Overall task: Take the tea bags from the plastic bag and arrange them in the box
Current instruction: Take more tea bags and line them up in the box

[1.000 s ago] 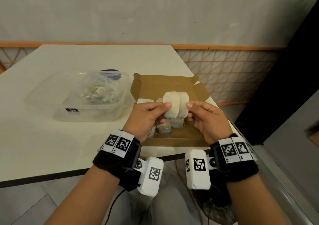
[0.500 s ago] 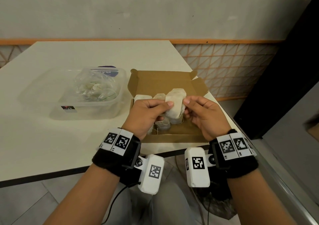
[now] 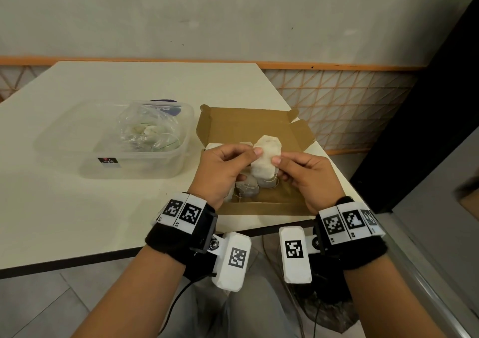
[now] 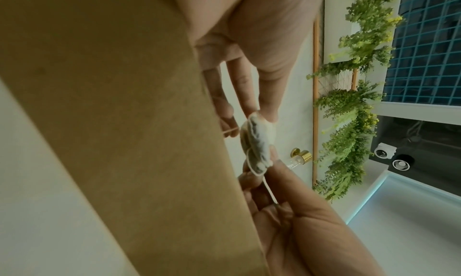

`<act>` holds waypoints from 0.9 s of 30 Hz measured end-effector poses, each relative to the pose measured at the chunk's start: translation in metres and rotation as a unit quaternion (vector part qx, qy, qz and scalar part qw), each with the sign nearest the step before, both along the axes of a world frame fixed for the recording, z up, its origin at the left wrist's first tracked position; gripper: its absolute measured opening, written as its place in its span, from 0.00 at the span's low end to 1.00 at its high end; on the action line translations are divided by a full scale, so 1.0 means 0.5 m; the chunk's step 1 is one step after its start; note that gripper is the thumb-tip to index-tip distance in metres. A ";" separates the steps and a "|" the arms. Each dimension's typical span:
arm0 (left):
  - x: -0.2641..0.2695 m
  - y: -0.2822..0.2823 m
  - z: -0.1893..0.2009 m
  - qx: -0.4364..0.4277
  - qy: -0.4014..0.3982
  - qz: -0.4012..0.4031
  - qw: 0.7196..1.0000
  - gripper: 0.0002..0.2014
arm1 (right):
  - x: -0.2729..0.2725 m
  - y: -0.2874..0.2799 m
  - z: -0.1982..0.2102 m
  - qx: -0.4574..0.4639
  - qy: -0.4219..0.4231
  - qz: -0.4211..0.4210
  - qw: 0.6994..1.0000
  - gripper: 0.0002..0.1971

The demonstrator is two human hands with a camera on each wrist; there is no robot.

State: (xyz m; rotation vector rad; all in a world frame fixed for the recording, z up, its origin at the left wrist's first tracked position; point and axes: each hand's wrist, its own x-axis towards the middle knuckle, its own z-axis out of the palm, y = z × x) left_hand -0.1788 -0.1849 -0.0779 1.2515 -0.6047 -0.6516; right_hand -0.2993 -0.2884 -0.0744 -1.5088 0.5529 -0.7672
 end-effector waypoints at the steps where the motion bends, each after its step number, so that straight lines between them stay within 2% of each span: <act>1: 0.000 0.000 0.001 0.003 0.000 -0.004 1.000 0.03 | 0.000 0.001 0.001 -0.001 0.000 0.001 1.000 0.05; 7: -0.001 0.003 0.001 0.001 -0.002 -0.011 1.000 0.02 | -0.005 0.004 0.029 0.029 0.032 0.045 0.998 0.17; 10: -0.001 0.006 0.001 0.002 -0.009 -0.017 1.000 0.03 | -0.001 -0.008 0.066 -0.070 0.130 0.056 0.987 0.22; 13: -0.005 0.008 0.008 -0.001 -0.002 -0.020 1.000 0.01 | 0.006 -0.016 0.102 -0.138 0.195 0.079 0.968 0.12; 15: -0.006 0.013 0.015 -0.020 0.009 -0.009 1.000 0.03 | 0.006 -0.022 0.121 -0.168 0.223 0.078 0.957 0.09; 17: -0.001 0.027 0.021 -0.057 0.013 0.030 0.998 0.05 | 0.000 -0.032 0.139 -0.186 0.246 0.082 0.948 0.07; 19: 0.008 0.044 0.018 -0.091 0.009 0.102 0.990 0.07 | -0.010 -0.044 0.153 -0.197 0.275 0.090 0.937 0.07; 22: 0.024 0.061 -0.007 -0.087 0.020 0.185 0.979 0.14 | -0.019 -0.053 0.157 -0.194 0.334 0.125 0.914 0.07; 27: 0.027 0.062 -0.060 -0.033 0.037 0.199 0.979 0.23 | -0.009 -0.044 0.117 -0.135 0.424 0.191 0.875 0.07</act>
